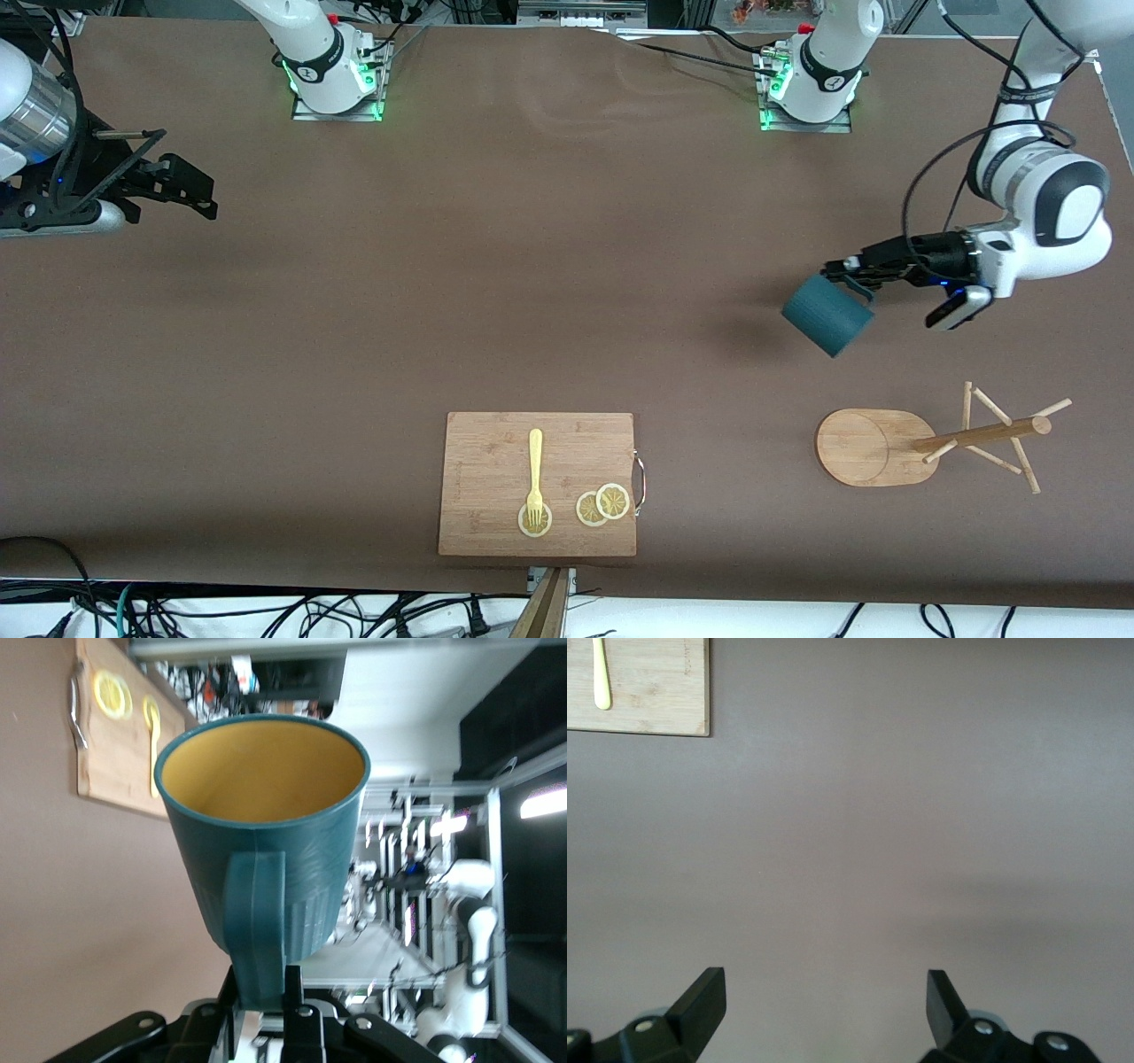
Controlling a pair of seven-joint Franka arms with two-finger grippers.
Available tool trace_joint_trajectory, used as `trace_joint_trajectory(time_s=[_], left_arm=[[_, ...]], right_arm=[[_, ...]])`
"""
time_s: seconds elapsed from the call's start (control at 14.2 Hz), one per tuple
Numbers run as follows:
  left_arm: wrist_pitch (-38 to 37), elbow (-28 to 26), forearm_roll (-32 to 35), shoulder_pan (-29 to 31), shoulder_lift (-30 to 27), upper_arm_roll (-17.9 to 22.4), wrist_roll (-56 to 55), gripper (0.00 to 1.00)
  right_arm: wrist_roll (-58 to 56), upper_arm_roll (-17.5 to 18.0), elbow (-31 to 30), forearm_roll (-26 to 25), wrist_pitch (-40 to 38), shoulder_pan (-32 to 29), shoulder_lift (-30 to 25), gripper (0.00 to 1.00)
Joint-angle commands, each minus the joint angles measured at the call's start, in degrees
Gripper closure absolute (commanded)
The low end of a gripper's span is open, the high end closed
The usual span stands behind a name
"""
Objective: Pass cup and hang on rack
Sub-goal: 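Carry the mug by its handle toward the wooden rack with the left gripper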
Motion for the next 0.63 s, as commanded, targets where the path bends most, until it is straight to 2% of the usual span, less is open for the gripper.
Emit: trace_joint_trajectory(time_s=[0.0, 0.56], left_arm=[[-3.4, 0.8, -2.8, 3.6, 0.5, 0.7, -3.0, 1.00], [-6.6, 1.4, -16.0, 5.5, 7.4, 2.1, -3.2, 1.00]], right_arm=[[-0.2, 0.0, 1.2, -0.6, -0.3, 0.2, 0.7, 0.00], [-0.7, 0.0, 1.2, -0.3, 0.2, 0.2, 1.2, 0.00]])
